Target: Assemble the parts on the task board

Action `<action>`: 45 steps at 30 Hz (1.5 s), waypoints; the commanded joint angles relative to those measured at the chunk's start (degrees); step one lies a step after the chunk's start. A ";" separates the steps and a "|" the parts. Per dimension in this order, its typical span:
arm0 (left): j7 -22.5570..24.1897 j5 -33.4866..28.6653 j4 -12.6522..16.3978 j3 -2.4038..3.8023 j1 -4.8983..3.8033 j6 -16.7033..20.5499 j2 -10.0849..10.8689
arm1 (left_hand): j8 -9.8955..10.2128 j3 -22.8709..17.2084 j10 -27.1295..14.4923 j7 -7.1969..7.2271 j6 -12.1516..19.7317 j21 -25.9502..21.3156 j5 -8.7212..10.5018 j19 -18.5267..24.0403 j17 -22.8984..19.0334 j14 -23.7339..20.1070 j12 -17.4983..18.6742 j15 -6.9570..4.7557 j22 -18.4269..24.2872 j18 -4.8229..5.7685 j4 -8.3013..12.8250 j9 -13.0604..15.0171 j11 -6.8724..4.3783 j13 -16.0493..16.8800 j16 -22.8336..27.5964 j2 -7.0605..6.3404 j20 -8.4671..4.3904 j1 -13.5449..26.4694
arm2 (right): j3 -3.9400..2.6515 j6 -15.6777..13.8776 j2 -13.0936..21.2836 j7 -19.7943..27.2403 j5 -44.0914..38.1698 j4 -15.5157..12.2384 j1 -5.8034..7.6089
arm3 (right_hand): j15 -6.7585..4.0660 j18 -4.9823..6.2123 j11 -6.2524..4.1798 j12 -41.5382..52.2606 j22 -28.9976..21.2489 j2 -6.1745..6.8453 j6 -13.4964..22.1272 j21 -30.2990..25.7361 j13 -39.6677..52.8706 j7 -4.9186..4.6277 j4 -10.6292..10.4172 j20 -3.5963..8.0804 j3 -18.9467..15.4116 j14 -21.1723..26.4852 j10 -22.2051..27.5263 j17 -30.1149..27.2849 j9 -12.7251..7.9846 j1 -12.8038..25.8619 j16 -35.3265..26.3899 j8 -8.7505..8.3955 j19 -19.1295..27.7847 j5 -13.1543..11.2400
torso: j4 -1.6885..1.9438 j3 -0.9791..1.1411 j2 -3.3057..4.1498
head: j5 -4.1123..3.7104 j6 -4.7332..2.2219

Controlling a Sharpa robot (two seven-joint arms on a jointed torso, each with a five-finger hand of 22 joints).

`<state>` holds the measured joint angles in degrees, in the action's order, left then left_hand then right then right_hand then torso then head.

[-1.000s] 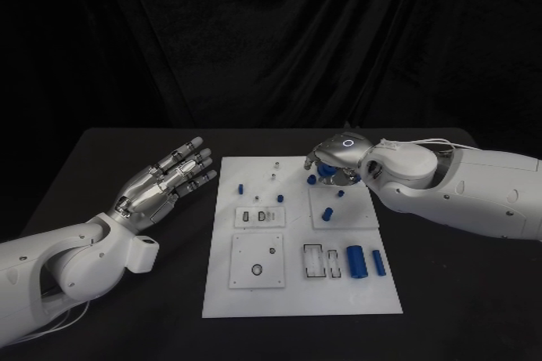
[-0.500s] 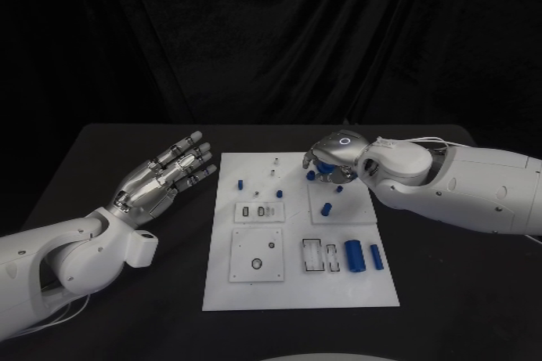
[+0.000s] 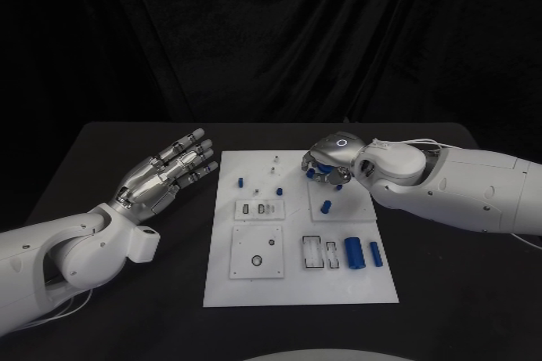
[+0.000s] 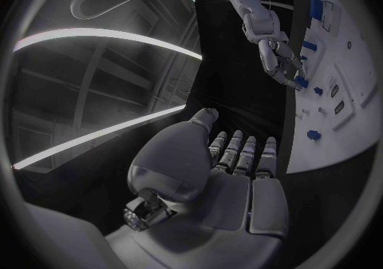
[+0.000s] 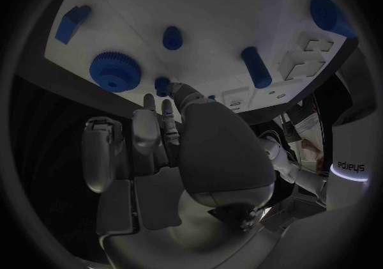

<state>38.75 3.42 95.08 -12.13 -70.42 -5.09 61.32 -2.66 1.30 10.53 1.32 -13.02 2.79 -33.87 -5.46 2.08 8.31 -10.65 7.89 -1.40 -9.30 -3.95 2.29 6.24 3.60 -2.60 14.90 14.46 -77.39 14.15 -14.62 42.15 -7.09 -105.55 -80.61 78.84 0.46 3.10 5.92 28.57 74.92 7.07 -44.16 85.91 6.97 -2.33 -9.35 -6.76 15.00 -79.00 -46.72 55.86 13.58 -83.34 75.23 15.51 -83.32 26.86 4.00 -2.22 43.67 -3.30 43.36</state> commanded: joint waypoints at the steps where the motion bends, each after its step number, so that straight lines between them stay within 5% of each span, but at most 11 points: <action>1: 2.96 0.10 -0.14 0.01 -0.12 -1.01 -0.14 | -0.24 -0.30 0.03 0.03 -0.40 0.23 -0.24 0.11 0.07 0.13 -0.27 0.41 -0.07 -1.09 0.22 0.10 0.54 0.08 -0.06 0.12 0.42 0.55 | -0.05 -1.53 -0.28 1.35 0.75 0.56 -0.26 | -0.22 -1.09 -0.13 -0.82 7.89 0.28 -1.07 0.38 -0.25 -0.14 0.17 0.07 1.26 -0.51 -0.96 0.62 0.29 -0.73 0.37 -0.26 -0.54 0.56 | 0.04 -0.04 -0.12 | -0.10 0.12; 10: 2.49 0.10 -0.62 -0.01 -0.10 -1.34 -0.42 | -0.36 -0.51 -0.02 -0.27 -0.70 0.20 -0.28 0.14 0.06 0.07 -0.40 0.49 -0.07 -1.08 0.37 0.16 0.69 0.07 -0.04 0.20 0.49 0.61 | -0.05 -1.20 -0.79 2.43 0.99 1.69 -0.50 | -0.41 -1.33 -0.52 -2.35 8.94 0.36 -2.71 0.89 -0.66 -0.49 0.60 0.23 3.64 -1.11 -3.80 2.00 1.05 -1.25 1.03 -0.52 -1.33 -0.05 | 0.09 -0.13 -0.36 | -0.13 0.30; 21: 1.97 0.10 -1.26 -0.01 -0.09 -1.71 -0.75 | -0.55 -0.82 -0.18 -0.71 -1.21 0.12 -0.28 0.26 -0.01 -0.20 -0.55 0.39 -0.03 -1.09 0.57 0.24 0.93 0.03 0.06 0.29 0.48 0.74 | -0.05 -1.02 -1.22 4.41 2.98 2.76 -0.54 | -3.40 -1.82 -3.84 -4.19 10.83 -1.26 -8.57 1.80 -0.71 -2.42 2.17 3.00 4.66 -3.10 -10.50 5.28 5.25 -2.49 2.32 2.43 -2.93 -4.81 | 0.05 -0.14 -0.49 | -0.26 0.25; 45: 0.91 0.10 -2.29 0.00 -0.06 -2.76 -1.56 | -1.09 -1.40 -0.41 -1.75 -2.60 0.05 -0.26 0.37 0.00 -0.21 -0.92 0.53 -0.01 -1.09 0.99 0.49 1.24 -0.03 0.06 0.32 0.57 1.07 | -0.05 3.65 -3.01 5.64 5.95 5.97 -0.68 | -2.81 -1.78 -2.86 -8.09 10.72 -0.76 -8.20 1.59 -1.61 -2.93 3.00 2.68 4.99 -2.93 -12.37 4.70 7.03 -3.01 1.63 1.55 -2.75 -5.74 | 0.00 -0.17 -0.63 | -0.39 0.16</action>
<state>38.76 3.45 92.73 -12.18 -70.42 -6.78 59.87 -3.39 0.19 10.00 -0.52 -15.27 2.79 -33.87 -5.25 2.06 8.10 -11.31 8.10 -1.39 -9.30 -2.84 2.69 7.16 3.59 -2.60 15.35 14.66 -76.94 13.89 -13.44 39.22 -2.02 -99.86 -74.90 78.49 -2.63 2.23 3.07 20.68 74.94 6.05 -52.27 87.57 5.43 -5.19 -6.70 -4.09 20.00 -82.06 -58.57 60.64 20.55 -85.82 77.19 17.46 -84.05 21.26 4.00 -2.38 43.06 -3.68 43.57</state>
